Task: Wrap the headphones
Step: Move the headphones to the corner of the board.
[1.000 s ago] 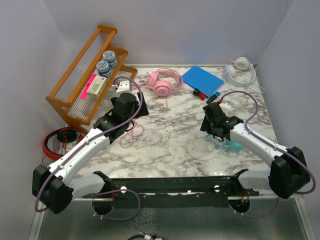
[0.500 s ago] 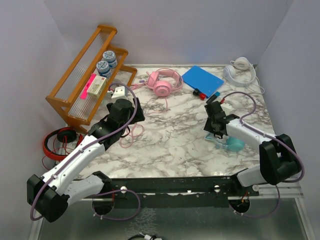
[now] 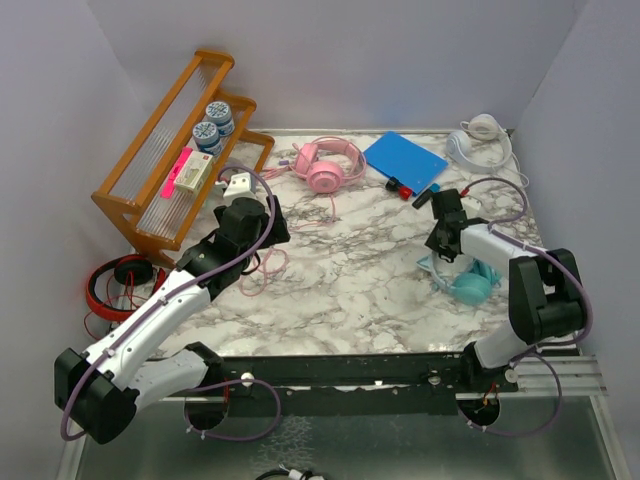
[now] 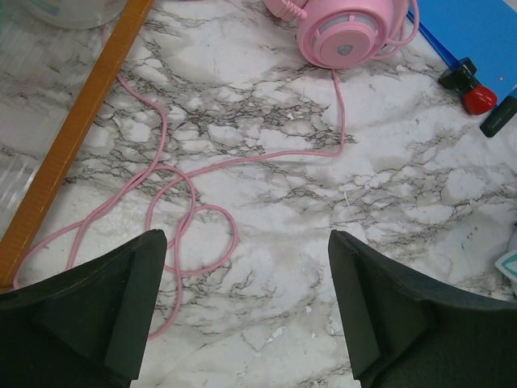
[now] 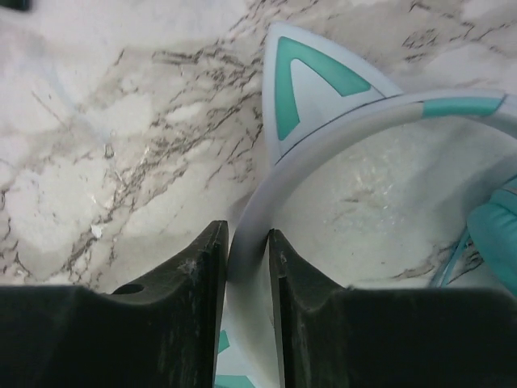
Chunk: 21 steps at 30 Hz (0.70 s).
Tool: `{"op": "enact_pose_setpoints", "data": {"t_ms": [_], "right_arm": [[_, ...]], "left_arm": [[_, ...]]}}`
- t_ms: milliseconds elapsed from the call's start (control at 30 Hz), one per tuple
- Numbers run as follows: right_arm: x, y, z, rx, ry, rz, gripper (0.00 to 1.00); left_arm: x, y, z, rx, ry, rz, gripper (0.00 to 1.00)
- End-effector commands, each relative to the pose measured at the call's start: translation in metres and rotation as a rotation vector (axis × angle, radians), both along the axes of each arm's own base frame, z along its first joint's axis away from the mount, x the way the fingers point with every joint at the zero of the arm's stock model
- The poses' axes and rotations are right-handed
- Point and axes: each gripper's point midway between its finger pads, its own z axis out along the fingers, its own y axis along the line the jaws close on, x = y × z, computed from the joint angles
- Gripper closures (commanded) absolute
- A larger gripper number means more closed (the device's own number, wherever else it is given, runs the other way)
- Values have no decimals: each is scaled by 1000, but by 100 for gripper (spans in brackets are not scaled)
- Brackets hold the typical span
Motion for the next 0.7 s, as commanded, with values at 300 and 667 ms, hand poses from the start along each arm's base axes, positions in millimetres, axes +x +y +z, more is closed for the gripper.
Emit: {"op": "enact_pose_setpoints", "data": {"t_ms": [300, 667], "right_arm": [[33, -71, 6, -125, -14, -122, 81], [65, -106, 20, -311, -63, -139, 72]], "left_arm": [[0, -4, 0, 18, 2, -46, 14], [7, -14, -3, 16, 15, -72, 14]]}}
